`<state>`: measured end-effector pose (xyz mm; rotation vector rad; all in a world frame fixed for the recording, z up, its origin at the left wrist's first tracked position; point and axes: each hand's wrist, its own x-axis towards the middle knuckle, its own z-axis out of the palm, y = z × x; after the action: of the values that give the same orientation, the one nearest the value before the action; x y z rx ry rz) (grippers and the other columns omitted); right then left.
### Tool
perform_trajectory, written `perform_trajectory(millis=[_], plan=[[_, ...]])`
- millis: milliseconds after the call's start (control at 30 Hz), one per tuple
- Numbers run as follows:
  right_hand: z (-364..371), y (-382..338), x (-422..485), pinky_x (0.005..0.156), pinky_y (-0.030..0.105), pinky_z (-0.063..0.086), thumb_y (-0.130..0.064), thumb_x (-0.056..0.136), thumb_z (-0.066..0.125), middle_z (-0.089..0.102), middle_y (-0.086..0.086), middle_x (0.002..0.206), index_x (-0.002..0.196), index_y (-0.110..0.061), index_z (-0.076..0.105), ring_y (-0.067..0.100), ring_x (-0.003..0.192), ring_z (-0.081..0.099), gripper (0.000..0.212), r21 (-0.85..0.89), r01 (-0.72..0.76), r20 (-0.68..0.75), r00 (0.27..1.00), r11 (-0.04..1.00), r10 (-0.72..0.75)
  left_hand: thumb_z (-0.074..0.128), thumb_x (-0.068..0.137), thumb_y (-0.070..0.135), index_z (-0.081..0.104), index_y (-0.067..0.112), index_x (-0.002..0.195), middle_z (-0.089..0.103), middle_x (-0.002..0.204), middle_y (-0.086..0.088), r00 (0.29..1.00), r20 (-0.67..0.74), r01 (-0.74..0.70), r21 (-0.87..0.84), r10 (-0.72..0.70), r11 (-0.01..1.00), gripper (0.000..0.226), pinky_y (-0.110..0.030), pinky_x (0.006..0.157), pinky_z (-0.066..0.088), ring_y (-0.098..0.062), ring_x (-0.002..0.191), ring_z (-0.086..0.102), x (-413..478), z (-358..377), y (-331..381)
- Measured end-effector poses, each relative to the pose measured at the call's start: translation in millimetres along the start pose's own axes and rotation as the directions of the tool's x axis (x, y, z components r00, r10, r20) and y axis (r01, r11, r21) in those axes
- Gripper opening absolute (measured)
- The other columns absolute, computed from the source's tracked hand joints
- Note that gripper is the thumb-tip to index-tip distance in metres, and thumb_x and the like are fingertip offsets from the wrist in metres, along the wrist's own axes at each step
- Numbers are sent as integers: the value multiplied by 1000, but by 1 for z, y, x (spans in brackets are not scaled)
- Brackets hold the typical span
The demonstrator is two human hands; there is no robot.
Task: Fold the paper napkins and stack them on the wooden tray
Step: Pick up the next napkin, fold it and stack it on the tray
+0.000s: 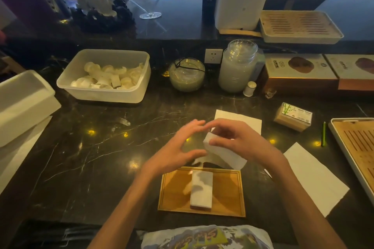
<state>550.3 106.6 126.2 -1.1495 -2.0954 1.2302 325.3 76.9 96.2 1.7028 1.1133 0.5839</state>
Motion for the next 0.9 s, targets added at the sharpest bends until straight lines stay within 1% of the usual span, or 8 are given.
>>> perform_trajectory(millis=[100,200,267,333,433,567,733,900], plan=[[-2,-6,14,78,5,51,-24,94,69,68,-22,104,115,-49,63,-3,101,64,33,-13,71,-10,997,997,-71,65,95,27,63,31,126,67,117,18,999,-33,-10,-182,4,983,31,-25,91,56,-5,112,64,13,10,2],[-9,0,16,72,8,54,-50,93,62,71,-25,101,108,-51,69,-1,100,66,17,266,-53,-234,965,963,117,64,97,29,72,42,104,73,100,15,976,-212,-22,-322,-49,947,17,-20,73,59,-10,95,72,18,14,0],[-7,10,11,66,15,59,-64,85,54,73,-27,97,103,-48,71,4,98,70,30,507,-193,-195,923,840,330,65,94,33,73,41,103,76,104,13,954,-275,-13,-437,-119,899,14,-21,73,60,-12,99,74,18,14,-3],[4,23,3,65,16,59,-66,79,53,76,-25,96,98,-44,73,3,94,73,35,529,-297,-131,897,795,422,63,92,36,72,34,106,77,106,10,941,-290,21,-463,-174,886,16,-25,75,61,-15,102,74,18,15,-8],[25,35,-8,64,15,59,-59,79,64,77,-17,95,90,-41,76,3,91,74,25,533,-290,-183,877,795,443,61,90,39,71,26,108,77,106,8,932,-278,69,-491,-231,868,24,-26,75,62,-17,102,74,15,14,-11],[36,41,-8,64,17,60,-33,91,71,77,-15,91,91,-32,76,5,89,74,5,586,-253,-264,838,769,477,58,95,34,72,26,107,78,105,10,933,-250,98,-515,-258,852,19,-24,73,62,-14,100,75,12,15,-12],[37,43,-6,71,24,63,-33,92,71,77,-14,91,92,-31,75,9,89,74,5,555,-236,-324,821,797,469,59,94,38,72,21,110,79,106,2,935,-233,117,-510,-268,852,27,-31,77,64,-19,100,76,12,14,-12],[36,41,-3,64,17,60,-32,90,73,75,-18,87,88,-33,74,5,85,74,2,534,-196,-369,821,823,435,57,99,33,76,31,103,78,109,0,941,-209,107,-565,-268,818,20,-33,80,64,-21,103,75,13,10,-10]])
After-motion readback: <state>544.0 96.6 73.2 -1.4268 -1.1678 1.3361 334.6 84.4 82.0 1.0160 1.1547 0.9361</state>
